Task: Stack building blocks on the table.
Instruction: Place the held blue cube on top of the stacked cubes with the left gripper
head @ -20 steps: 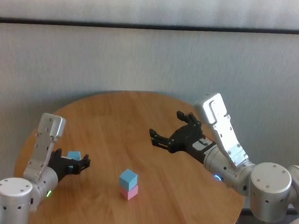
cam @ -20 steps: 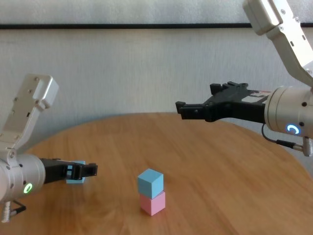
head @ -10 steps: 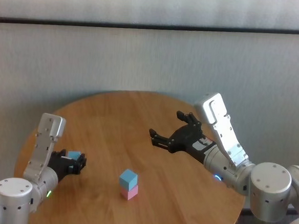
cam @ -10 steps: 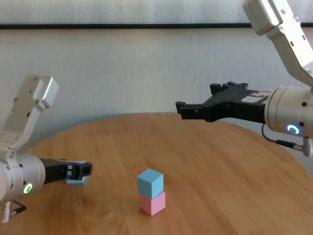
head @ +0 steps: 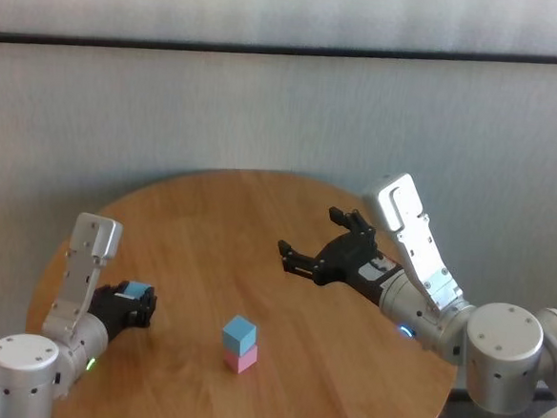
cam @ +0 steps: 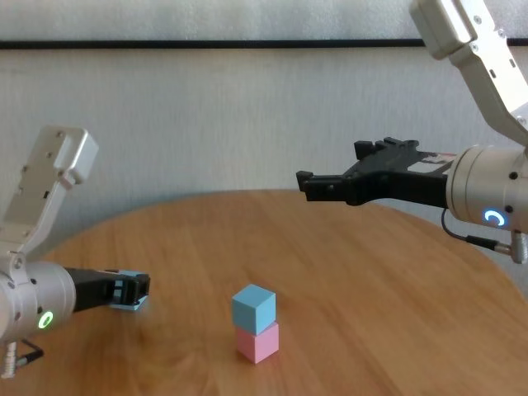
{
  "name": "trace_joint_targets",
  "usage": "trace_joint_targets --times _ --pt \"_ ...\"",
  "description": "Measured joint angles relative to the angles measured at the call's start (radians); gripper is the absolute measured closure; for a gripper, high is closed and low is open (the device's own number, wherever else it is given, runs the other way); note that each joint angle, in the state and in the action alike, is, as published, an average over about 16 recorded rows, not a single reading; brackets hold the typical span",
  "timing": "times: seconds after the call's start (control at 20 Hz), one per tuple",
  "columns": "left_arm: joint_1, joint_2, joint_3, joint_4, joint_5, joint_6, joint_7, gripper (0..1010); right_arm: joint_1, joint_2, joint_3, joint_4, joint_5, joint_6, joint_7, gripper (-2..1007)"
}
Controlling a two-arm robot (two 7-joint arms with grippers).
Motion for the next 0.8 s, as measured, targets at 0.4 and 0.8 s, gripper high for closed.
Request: trace_joint_targets --times 0.4,0.8 --pt "0.035 0.047 0.011 -0.113 0.004 0.008 -0.073 618 0.0 0.0 0.0 0.0 0.0 0.0 0.0 0" --pt "0.068 0.129 0.055 -0.276 -0.033 0.017 -0.231 618 0.0 0.0 0.0 0.0 0.0 0.0 0.0 1"
